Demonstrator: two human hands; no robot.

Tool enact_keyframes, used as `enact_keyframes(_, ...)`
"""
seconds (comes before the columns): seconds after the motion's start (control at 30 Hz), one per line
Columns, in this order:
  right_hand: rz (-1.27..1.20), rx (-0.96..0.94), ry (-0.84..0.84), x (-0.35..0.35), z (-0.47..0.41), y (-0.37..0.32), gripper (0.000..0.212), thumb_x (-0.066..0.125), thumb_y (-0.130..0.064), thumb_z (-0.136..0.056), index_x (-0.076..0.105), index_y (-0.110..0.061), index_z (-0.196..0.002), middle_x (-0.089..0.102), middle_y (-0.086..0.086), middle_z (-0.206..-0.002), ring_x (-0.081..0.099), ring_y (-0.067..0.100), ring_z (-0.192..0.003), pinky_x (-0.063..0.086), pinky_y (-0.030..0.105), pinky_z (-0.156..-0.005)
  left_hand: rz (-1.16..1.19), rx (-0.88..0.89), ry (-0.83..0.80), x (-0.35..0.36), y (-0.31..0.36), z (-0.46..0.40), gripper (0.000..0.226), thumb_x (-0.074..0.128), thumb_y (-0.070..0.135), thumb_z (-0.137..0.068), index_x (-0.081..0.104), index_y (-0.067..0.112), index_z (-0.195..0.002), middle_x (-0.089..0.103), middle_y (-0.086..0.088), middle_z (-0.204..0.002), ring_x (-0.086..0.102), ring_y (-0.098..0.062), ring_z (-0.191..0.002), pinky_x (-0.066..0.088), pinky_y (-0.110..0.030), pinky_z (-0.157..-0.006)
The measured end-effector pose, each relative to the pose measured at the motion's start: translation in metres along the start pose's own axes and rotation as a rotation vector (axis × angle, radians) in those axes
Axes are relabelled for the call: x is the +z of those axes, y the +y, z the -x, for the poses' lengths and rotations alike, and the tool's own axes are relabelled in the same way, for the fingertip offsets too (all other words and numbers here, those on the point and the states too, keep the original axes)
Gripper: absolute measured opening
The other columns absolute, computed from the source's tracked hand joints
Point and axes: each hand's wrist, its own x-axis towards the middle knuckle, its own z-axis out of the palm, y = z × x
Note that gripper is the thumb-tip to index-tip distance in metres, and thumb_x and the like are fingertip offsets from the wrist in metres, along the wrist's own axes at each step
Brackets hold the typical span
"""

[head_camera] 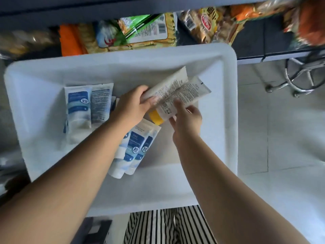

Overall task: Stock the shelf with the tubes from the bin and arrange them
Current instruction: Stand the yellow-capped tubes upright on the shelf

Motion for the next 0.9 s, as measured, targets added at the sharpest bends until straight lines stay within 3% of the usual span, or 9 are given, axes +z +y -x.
enact_keyframes(0.07,0.014,-0.065,-0.053,-0.012,0.026,-0.015,0.017,0.065,-0.015,-0.083,0.059,-0.007,-0.097,0.066,0.007,-0.087,0.063,0.016,-0.072,0.055,0.035,-0.076,0.090,-0.043,-0.002,-0.015,0.011,0.021,0.036,0.057,0.030,-0.090,0.056,0.006,-0.116,0.063,-0.009,-0.098,0.056,-0.019,-0.081,0.042,-0.025,-0.066)
enact_keyframes(0.13,0.021,-0.130,-0.127,-0.023,0.057,-0.036,0.003,0.064,-0.012,-0.084,0.061,-0.012,-0.086,0.067,0.004,-0.081,0.063,0.016,-0.071,0.052,0.036,-0.078,0.228,-0.078,0.013,-0.037,0.032,0.044,0.036,0.055,0.034,-0.091,0.056,0.008,-0.116,0.059,0.000,-0.095,0.053,-0.013,-0.082,0.037,-0.016,-0.061)
enact_keyframes(0.23,0.002,-0.248,-0.237,-0.032,0.105,-0.075,0.013,0.060,-0.007,-0.085,0.065,-0.016,-0.078,0.069,0.000,-0.077,0.063,0.015,-0.071,0.051,0.035,-0.075,0.391,-0.082,0.071,-0.075,0.070,0.074,0.019,0.048,0.031,-0.095,0.054,0.020,-0.109,0.057,0.007,-0.100,0.053,-0.011,-0.095,0.039,-0.016,-0.067)
enact_keyframes(0.4,-0.023,-0.452,-0.406,-0.045,0.185,-0.145,0.014,0.057,-0.011,-0.089,0.068,-0.014,-0.081,0.065,0.002,-0.075,0.054,0.020,-0.073,0.045,0.034,-0.069,0.565,0.015,0.160,-0.141,0.142,0.114,0.011,0.043,0.033,-0.095,0.052,0.028,-0.094,0.055,0.019,-0.089,0.050,0.004,-0.081,0.037,-0.002,-0.068)
enact_keyframes(0.5,-0.034,-0.578,-0.492,-0.055,0.230,-0.183,0.014,0.056,-0.015,-0.089,0.068,-0.011,-0.082,0.060,0.005,-0.076,0.052,0.020,-0.072,0.043,0.030,-0.066,0.681,0.094,0.233,-0.174,0.182,0.131,0.014,0.052,0.045,-0.086,0.054,0.032,-0.083,0.062,0.004,-0.102,0.057,-0.011,-0.093,0.043,-0.026,-0.089)
enact_keyframes(0.57,-0.038,-0.665,-0.530,-0.065,0.262,-0.205,0.017,0.053,-0.014,-0.091,0.069,-0.015,-0.084,0.064,0.000,-0.070,0.056,0.015,-0.064,0.045,0.024,-0.058,0.714,0.166,0.262,-0.193,0.210,0.147,0.020,0.054,0.055,-0.078,0.056,0.038,-0.087,0.063,0.007,-0.106,0.058,-0.016,-0.103,0.042,-0.042,-0.099)
enact_keyframes(0.63,-0.044,-0.745,-0.583,-0.077,0.293,-0.225,0.018,0.051,-0.013,-0.092,0.070,-0.015,-0.091,0.069,-0.001,-0.073,0.062,0.014,-0.064,0.051,0.025,-0.057,0.737,0.262,0.292,-0.211,0.237,0.161,0.012,0.051,0.045,-0.088,0.055,0.038,-0.096,0.062,0.012,-0.103,0.058,-0.016,-0.105,0.041,-0.044,-0.101)
enact_keyframes(0.73,-0.065,-0.835,-0.641,-0.097,0.330,-0.249,0.020,0.051,-0.013,-0.093,0.070,-0.017,-0.097,0.073,0.006,-0.090,0.066,0.019,-0.081,0.053,0.040,-0.078,0.777,0.384,0.295,-0.228,0.275,0.183,0.014,0.055,0.052,-0.083,0.056,0.046,-0.095,0.064,0.010,-0.104,0.060,-0.024,-0.108,0.042,-0.050,-0.100)
enact_keyframes(0.9,-0.078,-1.013,-0.741,-0.139,0.372,-0.285,0.022,0.049,-0.011,-0.094,0.068,-0.021,-0.098,0.073,-0.001,-0.096,0.068,0.011,-0.085,0.055,0.033,-0.082,0.876,0.521,0.295,-0.237,0.336,0.226,0.009,0.049,0.032,-0.092,0.053,0.037,-0.097,0.064,0.007,-0.109,0.060,-0.022,-0.107,0.042,-0.051,-0.101)
